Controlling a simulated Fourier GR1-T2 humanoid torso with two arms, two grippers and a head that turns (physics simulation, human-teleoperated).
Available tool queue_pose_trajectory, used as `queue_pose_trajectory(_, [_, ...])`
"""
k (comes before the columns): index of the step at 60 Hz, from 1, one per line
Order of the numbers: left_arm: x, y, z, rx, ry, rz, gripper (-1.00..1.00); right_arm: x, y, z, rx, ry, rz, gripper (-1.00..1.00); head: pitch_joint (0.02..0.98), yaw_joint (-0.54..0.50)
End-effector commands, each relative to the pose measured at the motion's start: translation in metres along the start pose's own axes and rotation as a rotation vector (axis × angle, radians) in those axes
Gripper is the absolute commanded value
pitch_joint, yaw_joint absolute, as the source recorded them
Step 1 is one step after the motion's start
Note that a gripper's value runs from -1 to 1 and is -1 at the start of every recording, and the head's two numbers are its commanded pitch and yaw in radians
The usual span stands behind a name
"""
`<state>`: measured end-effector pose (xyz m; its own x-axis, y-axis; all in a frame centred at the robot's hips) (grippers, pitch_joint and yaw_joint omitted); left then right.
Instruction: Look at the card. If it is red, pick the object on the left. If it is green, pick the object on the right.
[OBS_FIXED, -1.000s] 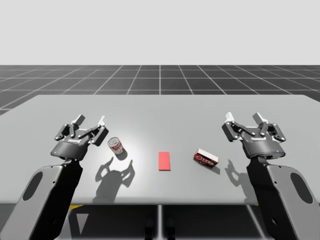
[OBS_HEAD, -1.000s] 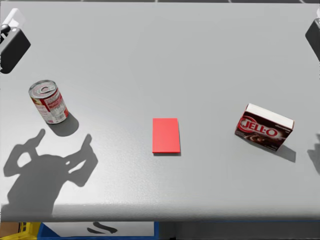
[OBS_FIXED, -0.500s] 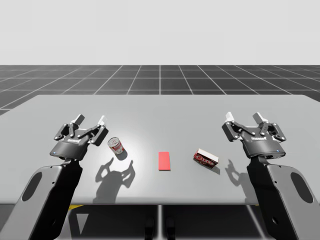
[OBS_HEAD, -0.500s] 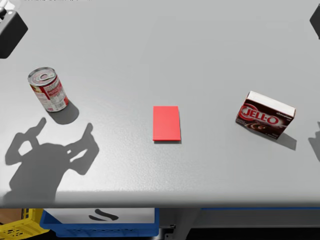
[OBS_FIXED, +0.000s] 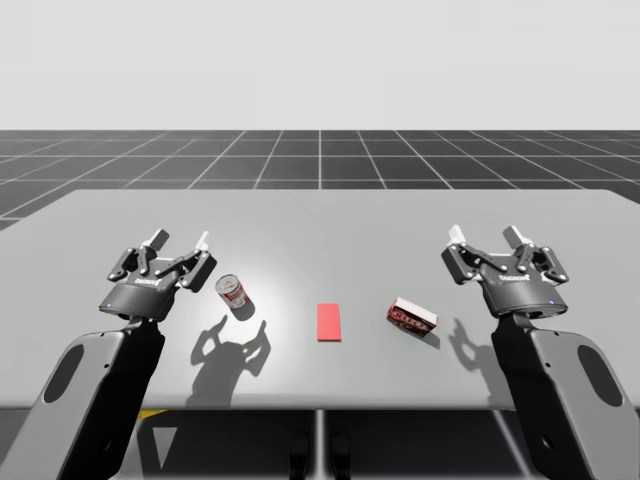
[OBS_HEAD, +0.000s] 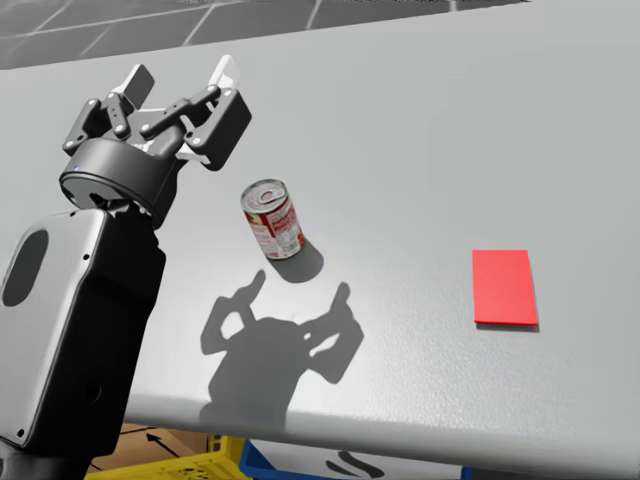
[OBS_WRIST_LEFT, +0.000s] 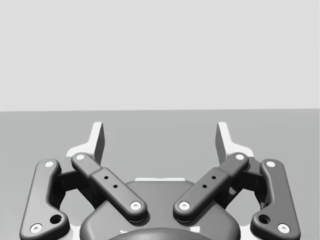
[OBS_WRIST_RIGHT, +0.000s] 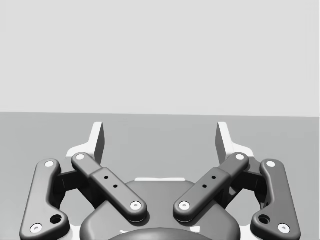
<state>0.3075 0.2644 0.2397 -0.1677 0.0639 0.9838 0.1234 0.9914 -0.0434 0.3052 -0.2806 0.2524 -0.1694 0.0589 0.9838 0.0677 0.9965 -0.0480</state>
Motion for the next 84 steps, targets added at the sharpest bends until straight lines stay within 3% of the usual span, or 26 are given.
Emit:
queue_pose_trajectory(1, [0.0, 0.0, 0.0, 0.0, 0.002, 0.002, -1.0, -0.001, 0.0, 0.0, -0.001, 0.0, 0.0, -1.0, 0.841, 0.33])
queue_pose_trajectory(19, [0.0, -0.001, 0.0, -0.008, 0.01, 0.017, -1.0, -0.001, 0.0, 0.001, -0.001, 0.006, 0.0, -1.0, 0.826, 0.35])
queue_pose_trajectory(31, [0.021, -0.001, 0.008, -0.055, 0.049, 0.073, -1.0, -0.002, 0.0, 0.001, -0.004, 0.011, -0.006, -1.0, 0.82, 0.36])
queue_pose_trajectory(36, [0.035, -0.005, 0.02, -0.124, 0.085, 0.032, -1.0, -0.002, 0.001, 0.001, -0.003, 0.012, -0.01, -1.0, 0.818, 0.37])
queue_pose_trajectory(45, [0.04, -0.002, 0.041, -0.234, 0.167, 0.04, -1.0, -0.003, 0.002, 0.0, -0.001, 0.012, -0.013, -1.0, 0.811, 0.37])
queue_pose_trajectory(51, [0.028, 0.006, 0.056, -0.289, 0.223, 0.025, -1.0, -0.003, 0.002, -0.001, 0.001, 0.013, -0.014, -1.0, 0.804, 0.37])
queue_pose_trajectory(55, [0.013, 0.012, 0.064, -0.303, 0.233, -0.019, -1.0, -0.003, 0.002, -0.001, 0.001, 0.012, -0.015, -1.0, 0.802, 0.37])
queue_pose_trajectory(58, [0.005, 0.014, 0.066, -0.299, 0.249, -0.03, -1.0, -0.003, 0.002, -0.001, 0.001, 0.011, -0.017, -1.0, 0.8, 0.37])
queue_pose_trajectory(61, [-0.01, 0.017, 0.07, -0.302, 0.276, -0.013, -1.0, -0.003, 0.002, -0.001, -0.001, 0.009, -0.021, -1.0, 0.797, 0.37])
queue_pose_trajectory(62, [-0.014, 0.017, 0.071, -0.3, 0.263, -0.015, -1.0, -0.002, 0.002, 0.0, -0.001, 0.009, -0.022, -1.0, 0.797, 0.37])
queue_pose_trajectory(70, [-0.047, 0.021, 0.077, -0.309, 0.345, -0.051, -1.0, -0.002, 0.002, 0.0, -0.001, 0.005, -0.023, -1.0, 0.794, 0.36])
queue_pose_trajectory(84, [-0.072, 0.017, 0.075, -0.301, 0.43, -0.067, -1.0, -0.001, 0.0, 0.0, -0.002, 0.0, -0.029, -1.0, 0.793, 0.36])
